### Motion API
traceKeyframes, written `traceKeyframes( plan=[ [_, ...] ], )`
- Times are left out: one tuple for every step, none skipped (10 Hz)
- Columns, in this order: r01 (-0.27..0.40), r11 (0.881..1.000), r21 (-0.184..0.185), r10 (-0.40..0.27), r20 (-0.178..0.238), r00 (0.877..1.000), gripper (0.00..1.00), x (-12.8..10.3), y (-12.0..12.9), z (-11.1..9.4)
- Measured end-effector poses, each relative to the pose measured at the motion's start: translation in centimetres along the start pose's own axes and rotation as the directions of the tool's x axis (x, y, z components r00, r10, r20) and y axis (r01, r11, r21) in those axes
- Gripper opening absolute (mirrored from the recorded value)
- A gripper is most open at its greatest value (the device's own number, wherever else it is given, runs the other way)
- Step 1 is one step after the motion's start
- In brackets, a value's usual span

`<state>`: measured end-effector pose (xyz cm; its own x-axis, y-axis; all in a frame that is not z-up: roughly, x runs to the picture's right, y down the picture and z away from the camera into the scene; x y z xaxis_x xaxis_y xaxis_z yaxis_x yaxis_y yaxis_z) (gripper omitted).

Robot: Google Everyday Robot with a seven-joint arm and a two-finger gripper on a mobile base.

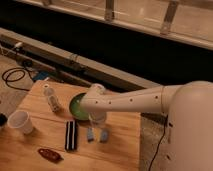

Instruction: Place the white sponge in the ceramic bowl

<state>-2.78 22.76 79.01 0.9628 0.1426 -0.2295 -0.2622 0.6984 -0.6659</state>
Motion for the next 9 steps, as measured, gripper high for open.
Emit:
traceKeyframes(
  plan=[
    [-0.008,1.0,-0.022,0.008,0.001,1.0,0.8,0.3,0.3,1.0],
    [-0.009,0.999,-0.037,0.009,0.004,1.0,0.8,0.3,0.7,1.7],
    [-0.012,0.999,-0.045,0.013,0.01,1.0,0.8,0.4,0.9,2.0],
    [-0.025,0.998,-0.055,0.027,0.025,0.999,0.77,0.6,1.3,2.3],
    [-0.04,0.997,-0.06,0.042,0.036,0.998,0.7,0.9,1.5,2.5],
    [-0.05,0.997,-0.063,0.053,0.049,0.997,0.61,0.9,1.8,2.6],
    [-0.058,0.996,-0.064,0.062,0.062,0.996,0.51,0.9,2.0,2.6],
    [-0.064,0.996,-0.065,0.069,0.076,0.995,0.41,0.8,2.3,2.7],
    [-0.07,0.995,-0.066,0.075,0.087,0.993,0.31,0.8,2.4,2.9]
  ],
)
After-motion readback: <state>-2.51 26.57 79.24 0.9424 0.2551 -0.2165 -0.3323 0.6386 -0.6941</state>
